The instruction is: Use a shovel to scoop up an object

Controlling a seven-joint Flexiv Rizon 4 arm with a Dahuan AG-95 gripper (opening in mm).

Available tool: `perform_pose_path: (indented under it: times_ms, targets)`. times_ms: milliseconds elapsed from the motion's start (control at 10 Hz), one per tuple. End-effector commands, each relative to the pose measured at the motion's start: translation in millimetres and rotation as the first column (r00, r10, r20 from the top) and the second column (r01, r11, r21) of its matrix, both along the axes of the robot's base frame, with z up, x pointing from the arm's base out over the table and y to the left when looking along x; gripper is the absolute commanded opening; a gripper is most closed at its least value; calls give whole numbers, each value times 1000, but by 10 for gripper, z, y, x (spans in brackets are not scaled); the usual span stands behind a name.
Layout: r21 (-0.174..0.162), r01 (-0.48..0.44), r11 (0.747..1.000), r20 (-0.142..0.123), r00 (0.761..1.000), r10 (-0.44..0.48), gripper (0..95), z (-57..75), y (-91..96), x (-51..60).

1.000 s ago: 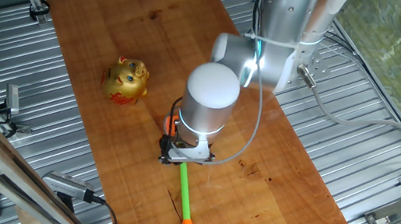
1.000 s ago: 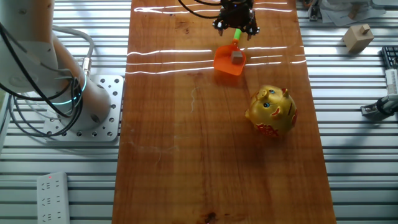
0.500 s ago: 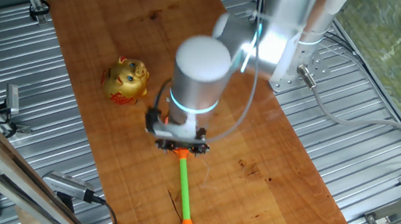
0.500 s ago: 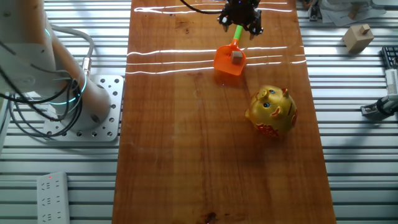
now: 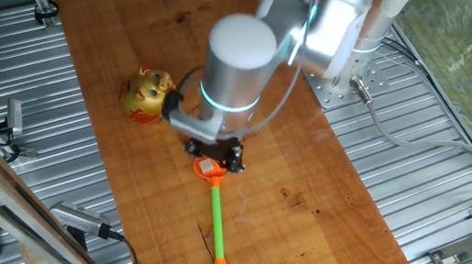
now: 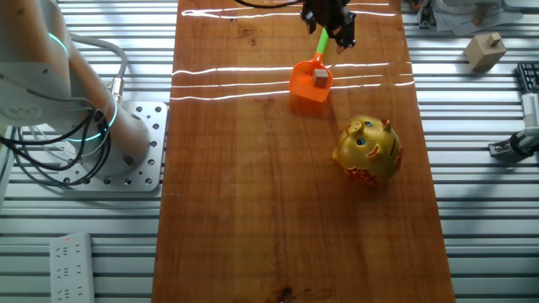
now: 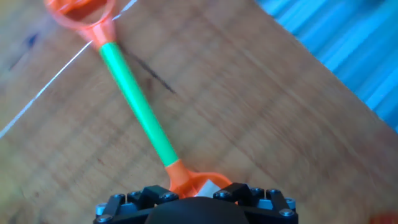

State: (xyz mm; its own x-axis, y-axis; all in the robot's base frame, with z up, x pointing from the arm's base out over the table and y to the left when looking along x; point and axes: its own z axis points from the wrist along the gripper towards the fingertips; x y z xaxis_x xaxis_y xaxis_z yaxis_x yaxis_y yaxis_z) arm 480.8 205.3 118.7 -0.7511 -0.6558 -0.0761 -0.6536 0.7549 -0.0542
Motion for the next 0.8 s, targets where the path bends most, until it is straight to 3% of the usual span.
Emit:
perform_pose_path:
  times_ms: [100, 800]
  targets:
    - [-2, 188, 982, 26, 982, -188, 760, 268, -60, -77]
    - [-6, 171, 985, 27, 985, -171, 760, 314, -44, -108]
